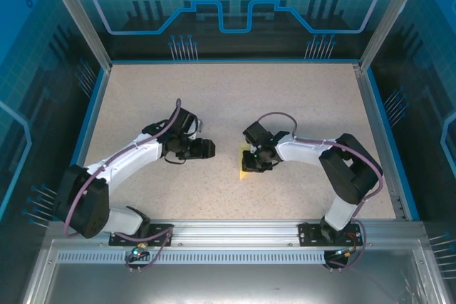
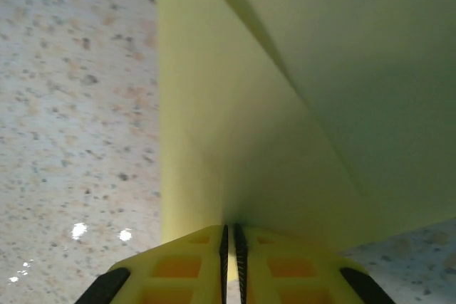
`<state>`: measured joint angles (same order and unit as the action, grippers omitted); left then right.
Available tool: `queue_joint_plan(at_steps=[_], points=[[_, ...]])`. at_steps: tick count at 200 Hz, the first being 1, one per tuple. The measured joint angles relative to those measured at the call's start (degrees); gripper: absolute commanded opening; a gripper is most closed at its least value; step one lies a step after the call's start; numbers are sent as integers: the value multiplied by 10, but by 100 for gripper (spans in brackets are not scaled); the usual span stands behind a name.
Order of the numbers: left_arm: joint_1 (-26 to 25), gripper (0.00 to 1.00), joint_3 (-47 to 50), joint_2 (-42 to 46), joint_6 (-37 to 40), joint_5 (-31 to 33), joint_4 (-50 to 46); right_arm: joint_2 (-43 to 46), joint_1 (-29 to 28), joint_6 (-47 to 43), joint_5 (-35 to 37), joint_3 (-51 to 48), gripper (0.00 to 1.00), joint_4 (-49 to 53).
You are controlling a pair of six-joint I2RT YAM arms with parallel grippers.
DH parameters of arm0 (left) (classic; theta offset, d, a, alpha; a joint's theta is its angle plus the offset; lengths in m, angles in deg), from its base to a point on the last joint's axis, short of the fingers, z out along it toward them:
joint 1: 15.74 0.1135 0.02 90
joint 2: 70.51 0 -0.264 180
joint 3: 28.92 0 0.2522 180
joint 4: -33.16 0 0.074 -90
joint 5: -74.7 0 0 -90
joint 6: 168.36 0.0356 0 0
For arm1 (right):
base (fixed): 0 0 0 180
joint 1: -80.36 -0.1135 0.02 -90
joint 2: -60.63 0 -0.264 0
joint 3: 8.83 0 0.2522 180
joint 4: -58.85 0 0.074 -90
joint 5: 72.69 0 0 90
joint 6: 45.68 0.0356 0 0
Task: Fold a paper plane with a square sheet of paper (pick it up from the middle)
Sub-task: Fold the wing for the fifth time at the center of the table.
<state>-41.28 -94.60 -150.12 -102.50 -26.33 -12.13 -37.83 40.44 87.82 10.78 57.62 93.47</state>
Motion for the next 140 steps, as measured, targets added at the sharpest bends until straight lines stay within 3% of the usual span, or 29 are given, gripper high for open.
queue_joint_plan(at_steps=[69, 140], points=[[-33, 68, -20, -58, -26, -25, 42, 26, 30, 16, -44, -60, 13, -84], [-63, 63, -20, -151, -104, -60, 184, 47, 77, 65, -135, -157, 6, -239]])
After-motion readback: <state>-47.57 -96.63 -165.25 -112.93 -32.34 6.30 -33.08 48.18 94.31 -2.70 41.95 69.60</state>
